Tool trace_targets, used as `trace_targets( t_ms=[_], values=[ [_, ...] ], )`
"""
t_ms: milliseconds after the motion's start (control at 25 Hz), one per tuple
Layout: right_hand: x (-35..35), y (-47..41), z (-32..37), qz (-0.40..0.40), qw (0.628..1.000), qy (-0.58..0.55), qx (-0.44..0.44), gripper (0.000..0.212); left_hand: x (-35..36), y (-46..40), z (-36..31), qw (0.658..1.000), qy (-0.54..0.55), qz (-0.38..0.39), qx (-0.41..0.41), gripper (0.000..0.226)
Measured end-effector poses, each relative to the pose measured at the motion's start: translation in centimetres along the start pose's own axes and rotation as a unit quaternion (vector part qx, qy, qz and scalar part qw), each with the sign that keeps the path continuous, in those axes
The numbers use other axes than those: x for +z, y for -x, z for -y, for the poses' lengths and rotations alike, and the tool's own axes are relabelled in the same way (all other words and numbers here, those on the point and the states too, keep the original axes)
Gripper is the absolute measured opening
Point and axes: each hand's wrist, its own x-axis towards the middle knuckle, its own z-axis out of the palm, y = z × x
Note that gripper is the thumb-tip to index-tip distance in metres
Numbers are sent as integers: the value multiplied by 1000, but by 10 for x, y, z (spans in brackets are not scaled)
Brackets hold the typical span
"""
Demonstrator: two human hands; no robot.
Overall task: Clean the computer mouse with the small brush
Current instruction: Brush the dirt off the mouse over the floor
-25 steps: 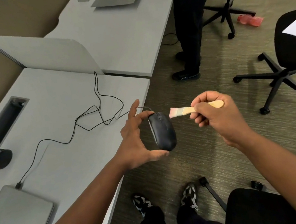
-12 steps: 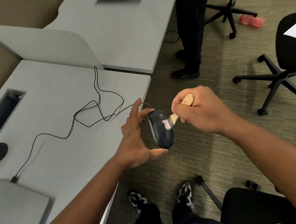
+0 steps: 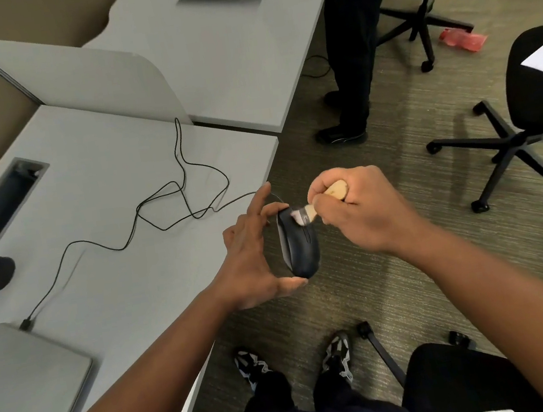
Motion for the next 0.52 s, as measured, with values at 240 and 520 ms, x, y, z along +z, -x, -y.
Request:
trace_targets(
  t_ms=[240, 520],
  values=[
    [-4, -3, 1, 14, 1000, -14, 14, 27, 3, 0, 4, 1000, -12, 14, -3, 156],
    [-2, -6, -10, -65, 995, -74, 11, 11, 5, 3, 5, 1000, 14, 10, -10, 157]
  ],
)
